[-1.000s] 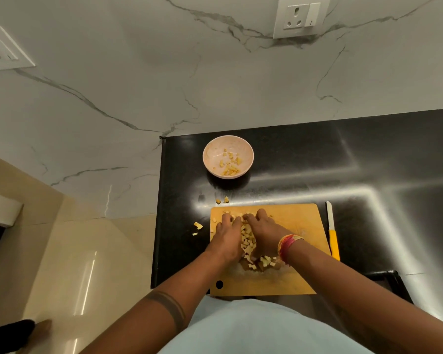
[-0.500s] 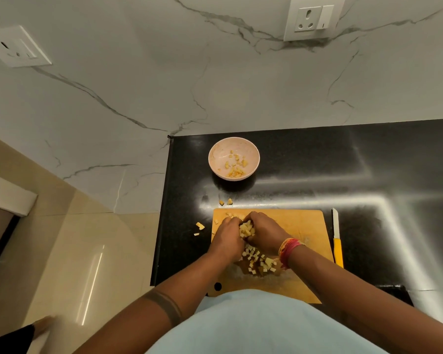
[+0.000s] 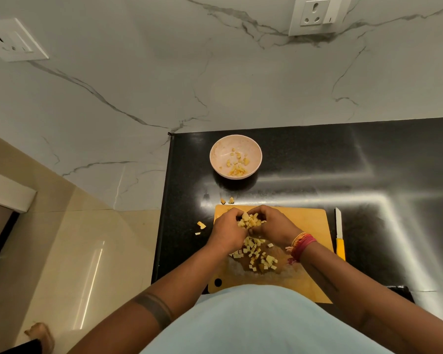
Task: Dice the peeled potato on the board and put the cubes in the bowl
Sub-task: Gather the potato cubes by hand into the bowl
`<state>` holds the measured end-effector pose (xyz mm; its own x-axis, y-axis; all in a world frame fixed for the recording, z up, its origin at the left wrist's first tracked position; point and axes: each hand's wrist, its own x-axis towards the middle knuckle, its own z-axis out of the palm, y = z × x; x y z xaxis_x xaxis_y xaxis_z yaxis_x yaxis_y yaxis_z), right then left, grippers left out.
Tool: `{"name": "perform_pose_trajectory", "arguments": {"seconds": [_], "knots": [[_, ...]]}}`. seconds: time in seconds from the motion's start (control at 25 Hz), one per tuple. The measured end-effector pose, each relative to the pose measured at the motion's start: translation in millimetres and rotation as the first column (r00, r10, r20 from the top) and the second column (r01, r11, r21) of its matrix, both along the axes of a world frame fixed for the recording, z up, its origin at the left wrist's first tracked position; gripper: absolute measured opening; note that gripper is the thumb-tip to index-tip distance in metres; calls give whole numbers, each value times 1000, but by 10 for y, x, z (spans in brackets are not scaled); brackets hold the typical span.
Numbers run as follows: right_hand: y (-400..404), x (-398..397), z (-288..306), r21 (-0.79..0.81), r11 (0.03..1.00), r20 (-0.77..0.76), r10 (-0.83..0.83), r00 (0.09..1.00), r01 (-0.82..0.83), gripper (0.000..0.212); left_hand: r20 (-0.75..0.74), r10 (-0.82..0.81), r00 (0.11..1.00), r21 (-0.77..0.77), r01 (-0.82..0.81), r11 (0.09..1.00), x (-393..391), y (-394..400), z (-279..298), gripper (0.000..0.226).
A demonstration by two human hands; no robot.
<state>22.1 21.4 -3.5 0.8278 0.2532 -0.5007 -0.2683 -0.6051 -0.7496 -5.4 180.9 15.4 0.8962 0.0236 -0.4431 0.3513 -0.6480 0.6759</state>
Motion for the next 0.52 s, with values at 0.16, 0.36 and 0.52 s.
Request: {"name": "perform_pose_trajectory", "arguments": {"seconds": [0.16,0.36,0.52], "knots": [[9,47,10,87,994,-59,-64,996,70,46,-25,-2,1000,8,2,1000,60,17,59,38],[-5,40,16,181,967,-142,-154,978,179,44,-51,7,999,-25,-8,1000,103,24,126,39],[41,179,172,200,961,-167,-160,973,192,39,-64,40,997,-21,-41,999,256,60,207,37]]}}
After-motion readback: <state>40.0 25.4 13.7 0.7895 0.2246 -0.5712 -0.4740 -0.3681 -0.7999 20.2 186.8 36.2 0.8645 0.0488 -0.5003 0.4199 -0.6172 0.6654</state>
